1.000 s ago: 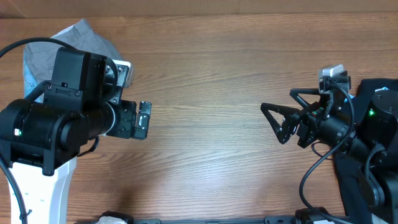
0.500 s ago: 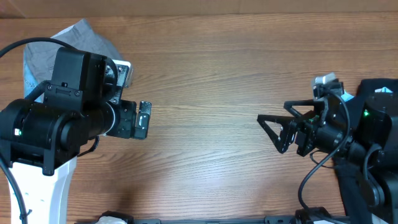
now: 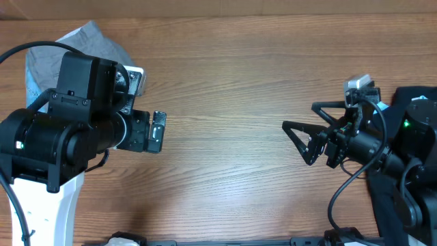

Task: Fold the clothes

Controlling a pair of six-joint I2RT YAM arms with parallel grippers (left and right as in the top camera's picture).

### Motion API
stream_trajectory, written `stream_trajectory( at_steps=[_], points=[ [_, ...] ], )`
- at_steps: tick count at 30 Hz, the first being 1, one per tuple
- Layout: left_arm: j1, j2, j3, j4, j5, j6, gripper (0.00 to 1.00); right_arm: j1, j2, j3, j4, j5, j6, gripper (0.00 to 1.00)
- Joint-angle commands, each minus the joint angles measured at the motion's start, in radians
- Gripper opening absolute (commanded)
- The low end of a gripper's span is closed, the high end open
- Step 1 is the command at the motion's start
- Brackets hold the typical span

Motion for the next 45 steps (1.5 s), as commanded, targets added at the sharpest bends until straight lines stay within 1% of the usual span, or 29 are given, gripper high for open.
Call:
stream_trajectory(
  at_steps=[1,4,7,19,24,27,29,30,36,39,45],
  points=[
    [-0.006,0.008,-0.005,-0.001,-0.013,-0.024,1.0,0.0,-0.009,0.014,0.039,-0.006,-0.076,1.0],
    [-0.006,0.008,-0.005,-0.002,-0.013,-0.024,1.0,0.0,-0.023,0.014,0.039,-0.005,-0.119,1.0],
    [-0.006,0.008,-0.005,-0.002,-0.013,-0.024,1.0,0.0,-0.042,0.014,0.04,0.014,-0.13,1.0],
    [-0.006,0.009,-0.005,-0.002,-0.013,-0.024,1.0,0.0,-0.189,0.003,0.039,0.302,-0.136,1.0],
    [-0.006,0.009,-0.005,-0.002,-0.013,-0.024,1.0,-0.002,-0.262,-0.033,0.039,0.31,-0.336,1.0],
    [-0.006,0.009,-0.005,-0.002,-0.013,-0.024,1.0,-0.021,-0.325,-0.111,0.041,0.312,-0.396,1.0],
    [-0.006,0.01,-0.005,-0.002,-0.013,-0.024,1.0,-0.05,-0.377,-0.196,0.048,0.33,-0.395,1.0],
    [-0.006,0.01,-0.005,-0.002,-0.013,-0.024,1.0,-0.055,-0.385,-0.209,0.049,0.33,-0.395,1.0],
    [-0.006,0.01,-0.005,-0.002,-0.013,-0.024,1.0,-0.122,-0.548,-0.49,0.11,0.333,-0.393,1.0],
    [-0.006,0.01,-0.005,-0.002,-0.013,-0.024,1.0,-0.126,-0.637,-0.622,0.169,0.333,-0.356,1.0],
    [-0.006,0.01,-0.005,-0.002,-0.013,-0.024,1.0,-0.15,-0.757,-0.809,0.272,0.33,-0.268,1.0]
  ],
)
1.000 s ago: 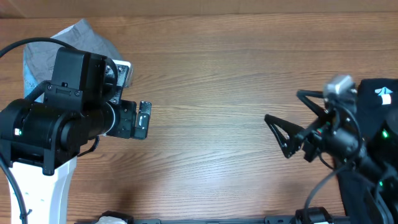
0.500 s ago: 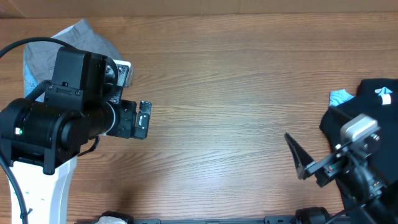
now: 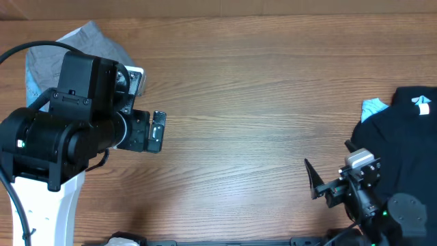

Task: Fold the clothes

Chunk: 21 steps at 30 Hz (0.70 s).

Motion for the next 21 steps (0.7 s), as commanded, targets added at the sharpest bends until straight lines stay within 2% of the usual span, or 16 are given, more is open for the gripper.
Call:
stream_trajectory(
  at_steps=[1,9,21],
  points=[
    [-0.006,0.008,0.0,-0.002,-0.006,-0.024,1.0,-0.022,-0.063,-0.08,0.03,0.001,0.072,1.0],
    [-0.006,0.008,0.0,-0.002,-0.006,-0.024,1.0,-0.034,-0.204,-0.24,0.088,0.001,0.098,1.0],
    [-0.006,0.009,0.0,-0.002,-0.006,-0.024,1.0,-0.032,-0.203,-0.476,0.338,-0.063,0.098,1.0]
  ],
)
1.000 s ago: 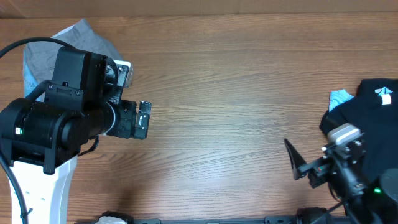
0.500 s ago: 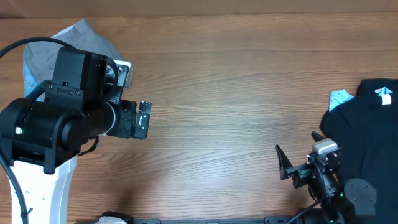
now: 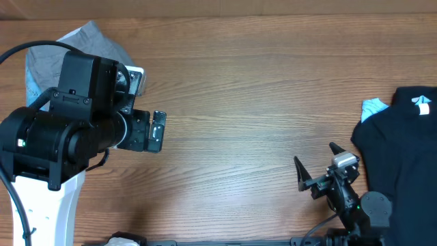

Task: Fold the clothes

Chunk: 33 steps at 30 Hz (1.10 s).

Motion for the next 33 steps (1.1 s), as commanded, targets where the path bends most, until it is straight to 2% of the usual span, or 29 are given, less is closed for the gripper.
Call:
stream_trajectory(
  at_steps=[1,33],
  points=[
    [-0.006,0.007,0.0,-0.002,-0.006,-0.024,1.0,-0.002,-0.011,-0.053,0.047,-0.016,0.006,1.0],
    [-0.006,0.007,0.0,-0.002,-0.006,-0.024,1.0,-0.002,-0.011,-0.059,0.071,-0.015,0.006,1.0]
  ],
)
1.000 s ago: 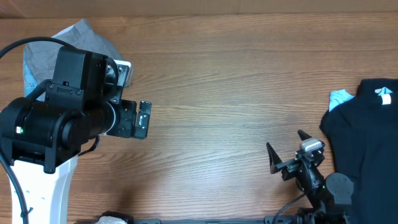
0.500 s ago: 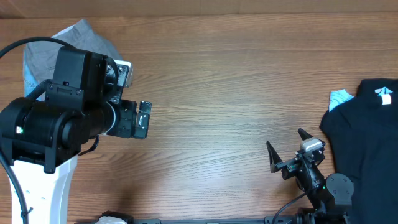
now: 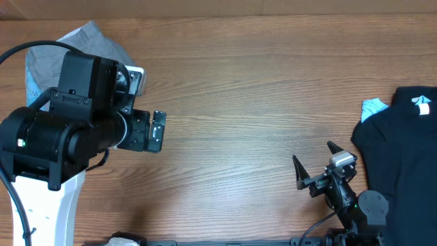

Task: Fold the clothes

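A black garment [image 3: 403, 157] with a white label [image 3: 423, 102] lies bunched at the right edge of the wooden table [image 3: 246, 82]. A light blue cloth [image 3: 374, 106] peeks out at its upper left. At the far left a grey garment [image 3: 82, 48] lies partly under the left arm. My right gripper [image 3: 314, 162] is open and empty near the front edge, left of the black garment and apart from it. My left gripper [image 3: 157, 131] points right over bare wood, holding nothing I can see; its jaws are not readable from above.
The bulky left arm and its white base [image 3: 41, 198] cover the table's left side. The right arm's base [image 3: 365, 208] sits at the front edge beside the black garment. Dark fixtures [image 3: 126, 239] line the front edge.
The right gripper has shifted only a hair near the front edge and is still open. The left arm and all the clothes are where they were.
At first the right arm reached over the black garment with its open gripper at mid-table height on the right. Then it was drawn back to the front right corner, leaving the garment uncovered. It has stayed low near the front edge; the left arm never moved.
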Controlling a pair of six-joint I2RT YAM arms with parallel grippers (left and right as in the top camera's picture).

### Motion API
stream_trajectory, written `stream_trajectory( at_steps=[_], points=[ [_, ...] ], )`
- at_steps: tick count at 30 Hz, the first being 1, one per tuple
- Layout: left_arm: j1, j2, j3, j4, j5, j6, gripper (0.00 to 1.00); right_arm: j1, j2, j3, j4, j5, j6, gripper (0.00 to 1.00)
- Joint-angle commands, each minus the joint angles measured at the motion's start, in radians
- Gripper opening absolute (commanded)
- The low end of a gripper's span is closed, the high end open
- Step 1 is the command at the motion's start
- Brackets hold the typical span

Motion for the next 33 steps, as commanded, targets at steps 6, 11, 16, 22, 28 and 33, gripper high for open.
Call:
stream_trajectory(
  at_steps=[6,11,16,22,28,33],
  points=[
    [-0.005,-0.017,0.0,-0.001,-0.007,-0.024,1.0,-0.002,-0.012,-0.011,0.006,-0.009,0.002,1.0],
    [0.003,-0.08,-0.033,0.129,-0.06,-0.002,1.0,-0.002,-0.012,-0.011,0.006,-0.009,0.002,1.0],
    [0.051,-0.21,-0.245,0.414,-0.049,0.015,1.0,-0.002,-0.012,-0.011,0.006,-0.009,0.002,1.0],
    [0.148,-0.438,-0.598,0.705,0.06,0.1,1.0,-0.002,-0.012,-0.011,0.006,-0.009,0.002,1.0],
    [0.223,-0.689,-0.907,0.861,0.076,0.127,1.0,-0.002,-0.012,-0.011,0.006,-0.009,0.002,1.0],
    [0.243,-0.862,-1.092,0.941,0.077,0.126,1.0,-0.002,-0.012,-0.011,0.006,-0.009,0.002,1.0]
  ],
)
